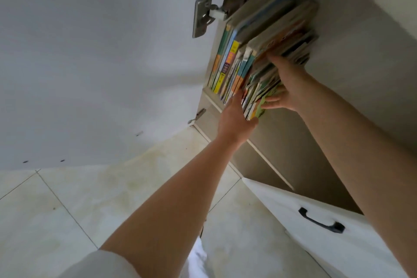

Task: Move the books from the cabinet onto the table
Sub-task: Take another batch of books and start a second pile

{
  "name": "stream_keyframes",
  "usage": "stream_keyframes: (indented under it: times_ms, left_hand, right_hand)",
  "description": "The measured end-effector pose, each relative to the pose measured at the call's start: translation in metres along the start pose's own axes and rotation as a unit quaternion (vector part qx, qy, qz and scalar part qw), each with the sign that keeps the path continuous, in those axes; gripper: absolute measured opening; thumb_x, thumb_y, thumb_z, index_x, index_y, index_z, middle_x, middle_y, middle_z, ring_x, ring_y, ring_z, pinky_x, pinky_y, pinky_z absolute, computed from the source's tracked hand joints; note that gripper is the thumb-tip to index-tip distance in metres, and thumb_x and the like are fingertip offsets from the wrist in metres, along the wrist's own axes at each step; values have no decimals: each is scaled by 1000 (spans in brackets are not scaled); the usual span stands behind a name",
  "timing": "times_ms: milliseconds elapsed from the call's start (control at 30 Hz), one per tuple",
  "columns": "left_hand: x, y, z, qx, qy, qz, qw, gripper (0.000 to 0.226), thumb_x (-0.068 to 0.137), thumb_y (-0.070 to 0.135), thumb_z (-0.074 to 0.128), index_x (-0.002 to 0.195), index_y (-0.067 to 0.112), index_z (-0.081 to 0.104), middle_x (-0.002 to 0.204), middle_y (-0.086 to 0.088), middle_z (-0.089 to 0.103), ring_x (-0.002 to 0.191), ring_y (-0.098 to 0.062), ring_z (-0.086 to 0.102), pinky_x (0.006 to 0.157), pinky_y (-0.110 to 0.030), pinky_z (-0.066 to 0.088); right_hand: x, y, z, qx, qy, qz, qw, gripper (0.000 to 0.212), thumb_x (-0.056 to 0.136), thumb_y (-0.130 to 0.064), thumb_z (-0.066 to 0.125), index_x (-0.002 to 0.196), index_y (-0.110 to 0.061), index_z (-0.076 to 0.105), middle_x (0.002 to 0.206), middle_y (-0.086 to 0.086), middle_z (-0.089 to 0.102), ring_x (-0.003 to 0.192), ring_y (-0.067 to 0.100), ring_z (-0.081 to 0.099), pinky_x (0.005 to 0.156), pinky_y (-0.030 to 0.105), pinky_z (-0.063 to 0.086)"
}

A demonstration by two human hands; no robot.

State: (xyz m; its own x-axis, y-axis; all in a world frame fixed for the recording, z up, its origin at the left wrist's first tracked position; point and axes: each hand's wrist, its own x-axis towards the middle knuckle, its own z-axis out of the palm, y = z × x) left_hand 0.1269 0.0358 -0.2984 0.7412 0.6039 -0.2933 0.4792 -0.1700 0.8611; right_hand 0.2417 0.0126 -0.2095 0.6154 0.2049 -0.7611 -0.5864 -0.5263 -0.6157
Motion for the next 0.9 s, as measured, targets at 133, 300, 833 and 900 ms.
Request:
stream_keyframes:
  times_ms: [133, 300, 833, 900]
  left_hand:
    - [4, -7, 13, -54, 27, 2, 998, 74, 75, 15, 70, 142, 20, 38, 134, -4, 55, 116, -22, 57, 87, -34, 52]
    - [-2, -17, 29, -67, 50, 7, 996, 76, 76, 16, 69, 143, 22, 36, 138, -1, 50, 120, -20, 54, 92, -40, 53]
    - [16, -28, 53, 28, 75, 66, 995, 84, 70, 29, 79, 141, 21, 35, 144, 0, 42, 132, -22, 39, 103, -45, 46]
    - [24, -26, 55, 9, 75, 65, 995, 81, 70, 28, 80, 139, 20, 38, 139, -2, 48, 129, -22, 45, 100, -44, 48]
  right_hand:
    - [11, 3, -1, -9, -11, -9, 1000, 80, 73, -51, 75, 138, -26, 37, 132, 13, 52, 103, 43, 58, 53, 49, 58]
    - [11, 12, -17, -16, -21, -8, 1000, 62, 84, -41, 69, 137, -21, 42, 132, 12, 56, 107, 44, 61, 72, 59, 58]
    - [5, 12, -29, -23, 36, -6, 999, 81, 66, -39, 84, 130, -17, 39, 117, 16, 63, 91, 42, 67, 61, 59, 58]
    - [7, 11, -24, -39, 57, -19, 997, 67, 75, -30, 79, 125, -16, 37, 112, 16, 62, 89, 40, 68, 65, 58, 58]
